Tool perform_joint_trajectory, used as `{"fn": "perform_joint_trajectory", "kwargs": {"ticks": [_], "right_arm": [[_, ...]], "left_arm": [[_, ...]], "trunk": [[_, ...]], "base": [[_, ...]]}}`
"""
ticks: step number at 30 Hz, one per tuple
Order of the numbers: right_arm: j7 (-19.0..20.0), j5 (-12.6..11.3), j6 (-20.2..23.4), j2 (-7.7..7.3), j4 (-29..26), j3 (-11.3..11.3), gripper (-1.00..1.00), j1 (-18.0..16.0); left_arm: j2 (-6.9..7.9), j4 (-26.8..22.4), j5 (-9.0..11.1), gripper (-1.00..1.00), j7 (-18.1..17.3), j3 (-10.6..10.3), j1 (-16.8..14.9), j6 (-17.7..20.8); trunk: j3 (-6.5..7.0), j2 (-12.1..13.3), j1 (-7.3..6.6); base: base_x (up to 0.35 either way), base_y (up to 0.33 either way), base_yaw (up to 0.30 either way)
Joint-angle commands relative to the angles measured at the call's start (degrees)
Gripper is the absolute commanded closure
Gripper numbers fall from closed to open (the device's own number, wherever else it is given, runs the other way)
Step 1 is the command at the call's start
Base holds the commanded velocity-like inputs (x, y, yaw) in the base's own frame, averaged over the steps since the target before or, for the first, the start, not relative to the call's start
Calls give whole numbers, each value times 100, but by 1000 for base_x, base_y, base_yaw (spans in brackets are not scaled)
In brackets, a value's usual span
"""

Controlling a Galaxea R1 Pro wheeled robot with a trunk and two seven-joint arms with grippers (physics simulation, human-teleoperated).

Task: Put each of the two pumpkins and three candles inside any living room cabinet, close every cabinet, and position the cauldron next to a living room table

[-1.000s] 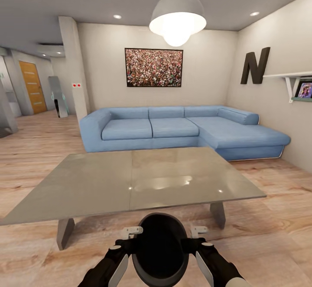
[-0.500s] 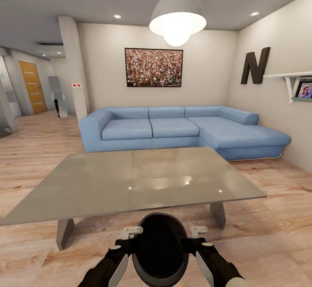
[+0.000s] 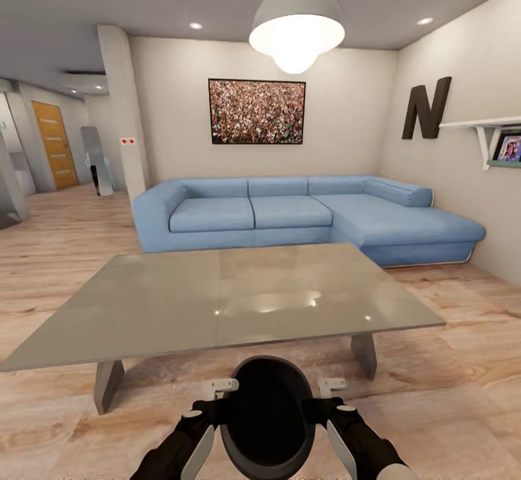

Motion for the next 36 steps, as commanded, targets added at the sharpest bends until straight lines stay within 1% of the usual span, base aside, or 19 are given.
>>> {"fn": "perform_joint_trajectory", "kwargs": {"ticks": [1,6,13,20,30,36], "right_arm": [[-16,-81,29,-3,-100,51,100,-5],[-16,-81,26,-4,-100,51,100,-5],[-16,-81,34,-3,-105,51,100,-5],[-16,-81,34,-3,-108,51,100,-5],[-16,-81,43,-3,-108,51,100,-5],[-16,-81,43,-3,-108,51,100,-5]], "left_arm": [[9,-7,-25,100,61,-20,-2,35],[9,-7,-25,100,61,-20,-2,35],[9,-7,-25,100,61,-20,-2,35],[9,-7,-25,100,61,-20,-2,35],[9,-7,-25,100,61,-21,-2,35],[9,-7,-25,100,61,-20,-2,35]], "trunk": [[-24,-45,21],[-114,-246,130],[-269,-255,149],[-269,-255,149],[-269,-255,149],[-269,-255,149]], "base": [[0,0,0],[0,0,0],[0,0,0],[1,0,0],[116,0,0],[23,0,0]]}}
